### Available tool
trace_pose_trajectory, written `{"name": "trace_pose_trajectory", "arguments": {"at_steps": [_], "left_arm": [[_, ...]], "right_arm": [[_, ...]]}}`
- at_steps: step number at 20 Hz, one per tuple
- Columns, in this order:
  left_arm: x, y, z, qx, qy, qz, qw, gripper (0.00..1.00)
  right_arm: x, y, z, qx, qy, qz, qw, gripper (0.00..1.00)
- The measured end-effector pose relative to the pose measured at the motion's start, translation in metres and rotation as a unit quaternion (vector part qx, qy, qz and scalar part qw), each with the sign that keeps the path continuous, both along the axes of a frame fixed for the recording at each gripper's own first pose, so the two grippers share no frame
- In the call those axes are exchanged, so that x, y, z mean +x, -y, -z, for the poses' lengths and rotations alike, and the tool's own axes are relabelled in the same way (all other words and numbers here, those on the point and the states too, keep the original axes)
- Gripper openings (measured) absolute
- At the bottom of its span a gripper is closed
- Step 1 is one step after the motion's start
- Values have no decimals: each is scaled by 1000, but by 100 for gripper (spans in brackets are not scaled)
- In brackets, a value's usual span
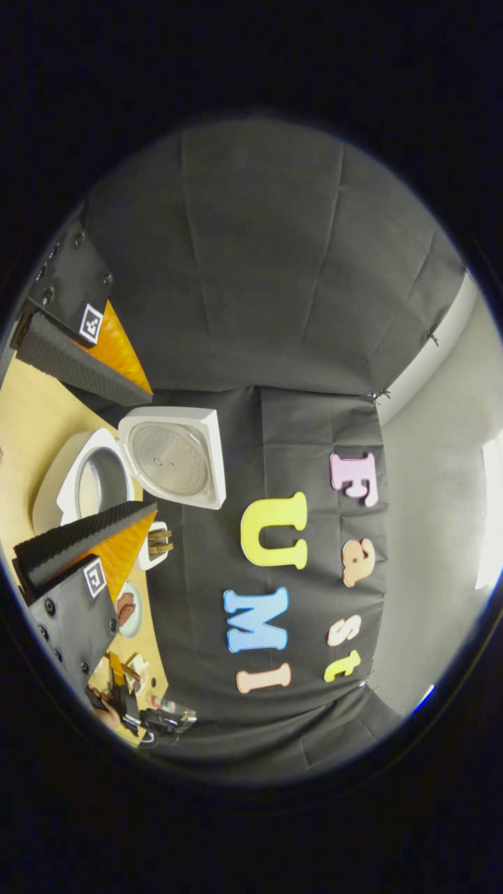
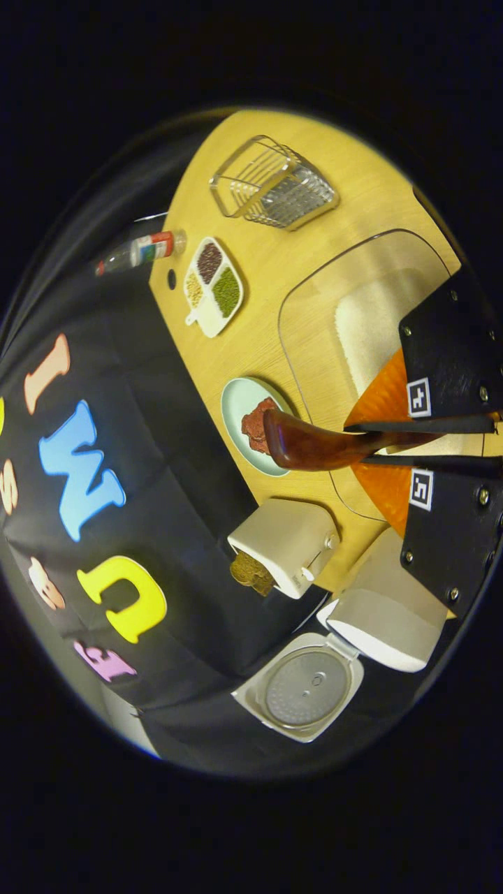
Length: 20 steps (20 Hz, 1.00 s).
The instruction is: Close the left gripper, press the button to open the rice cooker; take a wooden spoon from the chopstick holder with the right hand, scoop a spoonful of rice and pour it into the rice cooker, then put the wooden spoon back into the chopstick holder.
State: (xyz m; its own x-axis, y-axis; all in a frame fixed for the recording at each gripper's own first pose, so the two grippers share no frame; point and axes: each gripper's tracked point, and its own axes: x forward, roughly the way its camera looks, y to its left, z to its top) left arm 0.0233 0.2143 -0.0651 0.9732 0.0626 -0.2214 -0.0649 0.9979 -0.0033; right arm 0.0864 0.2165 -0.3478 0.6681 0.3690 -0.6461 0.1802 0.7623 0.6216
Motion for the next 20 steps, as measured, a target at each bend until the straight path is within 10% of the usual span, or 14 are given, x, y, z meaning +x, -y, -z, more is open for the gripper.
{"name": "trace_pose_trajectory", "arguments": {"at_steps": [20], "left_arm": [[5,42,-2,-20,11,16,1000,92]], "right_arm": [[28,56,-87,249,-17,102,963,13]]}}
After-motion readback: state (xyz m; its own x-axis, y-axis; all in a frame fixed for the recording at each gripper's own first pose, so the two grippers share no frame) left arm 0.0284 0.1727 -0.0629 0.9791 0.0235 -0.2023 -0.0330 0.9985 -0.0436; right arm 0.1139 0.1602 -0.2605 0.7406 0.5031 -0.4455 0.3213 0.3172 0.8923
